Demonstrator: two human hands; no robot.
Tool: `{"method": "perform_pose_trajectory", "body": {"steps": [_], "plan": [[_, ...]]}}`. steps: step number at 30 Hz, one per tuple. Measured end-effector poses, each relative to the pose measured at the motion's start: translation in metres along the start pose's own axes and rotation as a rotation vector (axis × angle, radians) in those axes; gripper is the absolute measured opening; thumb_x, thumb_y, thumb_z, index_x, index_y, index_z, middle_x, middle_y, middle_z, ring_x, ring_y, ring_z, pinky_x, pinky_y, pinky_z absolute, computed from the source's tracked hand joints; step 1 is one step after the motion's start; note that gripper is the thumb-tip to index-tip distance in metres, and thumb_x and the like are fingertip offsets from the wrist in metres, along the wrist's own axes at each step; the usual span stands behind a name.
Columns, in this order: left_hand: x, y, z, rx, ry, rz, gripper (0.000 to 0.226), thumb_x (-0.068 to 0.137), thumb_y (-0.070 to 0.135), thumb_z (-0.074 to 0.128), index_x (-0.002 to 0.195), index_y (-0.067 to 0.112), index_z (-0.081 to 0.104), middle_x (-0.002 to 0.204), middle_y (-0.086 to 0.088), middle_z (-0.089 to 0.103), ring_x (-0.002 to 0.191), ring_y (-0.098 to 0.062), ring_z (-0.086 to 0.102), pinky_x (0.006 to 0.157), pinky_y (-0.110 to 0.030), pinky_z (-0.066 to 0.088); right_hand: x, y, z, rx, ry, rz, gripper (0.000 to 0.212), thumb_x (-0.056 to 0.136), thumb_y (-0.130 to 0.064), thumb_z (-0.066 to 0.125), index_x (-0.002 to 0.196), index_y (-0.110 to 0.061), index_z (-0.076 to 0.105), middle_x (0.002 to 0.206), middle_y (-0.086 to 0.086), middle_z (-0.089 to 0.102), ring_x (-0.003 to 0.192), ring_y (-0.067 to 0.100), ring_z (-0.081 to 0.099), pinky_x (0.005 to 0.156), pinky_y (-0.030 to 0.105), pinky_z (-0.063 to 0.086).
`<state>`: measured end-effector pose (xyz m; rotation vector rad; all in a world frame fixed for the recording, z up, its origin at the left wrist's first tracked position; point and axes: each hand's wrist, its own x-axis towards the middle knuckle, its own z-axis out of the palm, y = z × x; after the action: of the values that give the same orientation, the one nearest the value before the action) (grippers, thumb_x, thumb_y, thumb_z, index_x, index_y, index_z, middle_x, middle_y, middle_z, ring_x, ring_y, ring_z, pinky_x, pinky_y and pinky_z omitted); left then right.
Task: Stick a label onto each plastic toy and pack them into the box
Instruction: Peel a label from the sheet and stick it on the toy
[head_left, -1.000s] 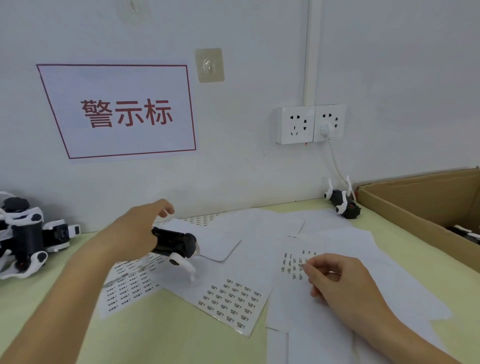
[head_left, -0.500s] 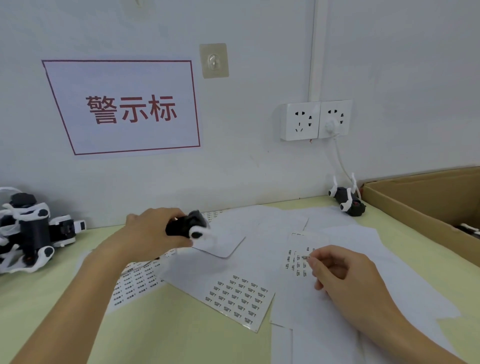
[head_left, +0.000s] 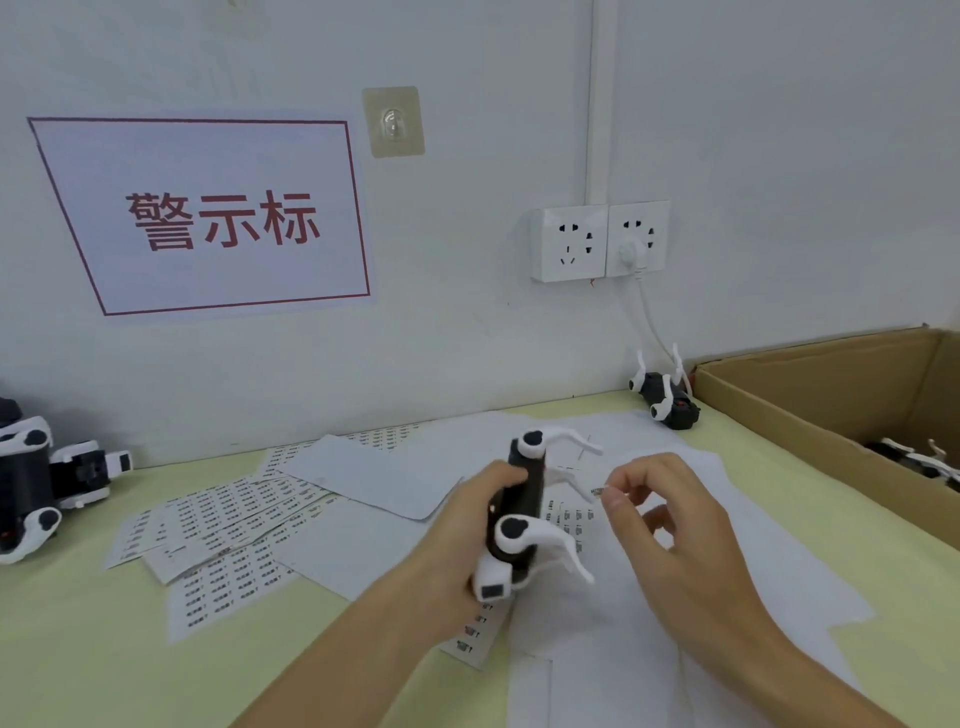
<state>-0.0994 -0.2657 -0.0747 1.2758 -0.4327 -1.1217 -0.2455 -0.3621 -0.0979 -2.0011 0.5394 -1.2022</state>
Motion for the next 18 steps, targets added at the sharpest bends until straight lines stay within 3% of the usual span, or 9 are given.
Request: {"method": "perform_pose_trajectory", "body": {"steps": [2, 4, 7, 11, 18], "plan": [[0.003, -0.014, 0.005, -0.058, -0.012, -0.014, 0.032, 0.09, 0.027, 0.06, 0.061, 0.017, 0.07, 0.061, -0.005, 0.061, 0.05, -0.017, 0.056, 0.051, -0.025, 0.042, 0.0, -0.001, -0.001, -0.017, -0.001, -0.016, 0.015, 0.09, -0.018, 0.061, 0.08, -0.028, 0.062, 0.092, -0.014, 0.056, 0.093, 0.012, 0.055, 0.068, 0.018, 0.042], [0.007, -0.023, 0.009, -0.035, -0.002, 0.049, 0.015, 0.092, 0.025, 0.061, 0.091, 0.011, 0.065, 0.077, -0.01, 0.072, 0.061, -0.021, 0.065, 0.053, -0.027, 0.047, 0.001, -0.001, -0.001, -0.037, -0.002, -0.026, 0.015, 0.089, -0.019, 0.061, 0.079, -0.03, 0.062, 0.093, -0.016, 0.054, 0.095, 0.009, 0.054, 0.07, 0.015, 0.041], [0.009, -0.033, 0.01, 0.034, 0.006, 0.188, 0.037, 0.092, 0.023, 0.067, 0.12, 0.023, 0.043, 0.095, -0.019, 0.075, 0.076, -0.027, 0.07, 0.058, -0.032, 0.052, 0.001, 0.0, -0.001, -0.06, -0.009, -0.019, 0.015, 0.09, -0.02, 0.062, 0.08, -0.031, 0.063, 0.094, -0.017, 0.051, 0.098, 0.006, 0.054, 0.073, 0.012, 0.039], [0.004, -0.037, 0.01, 0.133, -0.049, 0.323, 0.05, 0.086, 0.031, 0.07, 0.123, 0.055, 0.046, 0.093, -0.018, 0.072, 0.078, -0.024, 0.07, 0.061, -0.033, 0.053, 0.001, 0.003, -0.001, -0.092, -0.027, -0.008, 0.014, 0.09, -0.02, 0.064, 0.081, -0.031, 0.065, 0.095, -0.016, 0.051, 0.099, 0.004, 0.052, 0.076, 0.01, 0.038], [0.009, -0.044, 0.011, 0.252, -0.061, 0.464, 0.055, 0.082, 0.036, 0.064, 0.127, 0.063, 0.048, 0.09, -0.008, 0.071, 0.087, -0.023, 0.069, 0.082, -0.035, 0.058, 0.003, 0.007, -0.001, -0.176, -0.05, -0.051, 0.016, 0.088, -0.019, 0.067, 0.079, -0.032, 0.066, 0.095, -0.012, 0.051, 0.1, 0.004, 0.05, 0.075, 0.008, 0.036]]}}
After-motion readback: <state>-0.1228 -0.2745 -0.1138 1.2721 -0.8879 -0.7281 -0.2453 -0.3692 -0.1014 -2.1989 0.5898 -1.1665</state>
